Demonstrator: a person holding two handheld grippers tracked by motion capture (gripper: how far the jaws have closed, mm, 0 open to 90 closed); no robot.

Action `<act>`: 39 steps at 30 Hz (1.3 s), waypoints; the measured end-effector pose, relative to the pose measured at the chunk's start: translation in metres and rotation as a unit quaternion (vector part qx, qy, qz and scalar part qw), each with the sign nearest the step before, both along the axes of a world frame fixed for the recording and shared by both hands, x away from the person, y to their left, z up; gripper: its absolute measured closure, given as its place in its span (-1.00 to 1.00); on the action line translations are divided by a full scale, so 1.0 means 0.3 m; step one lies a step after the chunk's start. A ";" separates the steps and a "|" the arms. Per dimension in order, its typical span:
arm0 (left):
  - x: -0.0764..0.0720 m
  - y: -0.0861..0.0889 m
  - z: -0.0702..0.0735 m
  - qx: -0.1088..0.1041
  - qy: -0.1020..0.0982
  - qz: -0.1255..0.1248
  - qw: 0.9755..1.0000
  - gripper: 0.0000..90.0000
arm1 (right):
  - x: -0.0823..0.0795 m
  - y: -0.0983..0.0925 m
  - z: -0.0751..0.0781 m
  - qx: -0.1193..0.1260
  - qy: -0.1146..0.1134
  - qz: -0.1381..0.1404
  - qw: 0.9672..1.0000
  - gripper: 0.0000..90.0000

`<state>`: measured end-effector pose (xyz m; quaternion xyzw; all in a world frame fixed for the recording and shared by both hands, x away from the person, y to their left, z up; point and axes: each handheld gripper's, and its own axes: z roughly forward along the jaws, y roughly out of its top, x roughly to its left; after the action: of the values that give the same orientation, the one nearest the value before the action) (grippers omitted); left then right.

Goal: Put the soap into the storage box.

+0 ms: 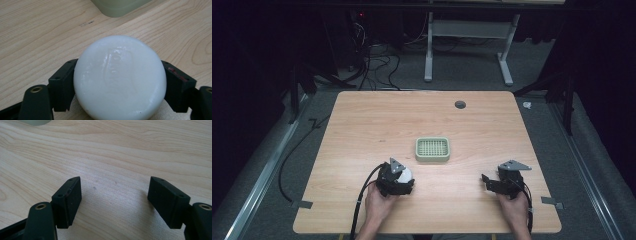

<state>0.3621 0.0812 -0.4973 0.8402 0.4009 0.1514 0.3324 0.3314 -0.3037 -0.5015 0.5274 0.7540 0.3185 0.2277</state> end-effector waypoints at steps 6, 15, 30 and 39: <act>-0.001 0.001 0.000 0.002 -0.003 -0.002 1.000 -0.46 | 0.000 0.000 0.000 0.000 0.000 0.000 1.000 -0.38; 0.002 0.003 0.003 0.002 0.002 -0.002 1.000 -0.45 | 0.000 0.000 0.000 -0.001 0.001 0.001 1.000 -0.38; -0.002 0.008 0.031 0.002 0.008 -0.005 1.000 -0.45 | 0.000 0.002 0.000 -0.001 -0.001 0.001 1.000 -0.38; -0.002 0.006 0.057 0.016 0.010 -0.010 1.000 -0.45 | 0.000 0.002 0.000 -0.002 -0.001 -0.001 1.000 -0.38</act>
<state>0.3616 0.0831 -0.4801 0.8509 0.3936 0.1459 0.3159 0.3314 -0.3033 -0.5016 0.5273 0.7541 0.3174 0.2291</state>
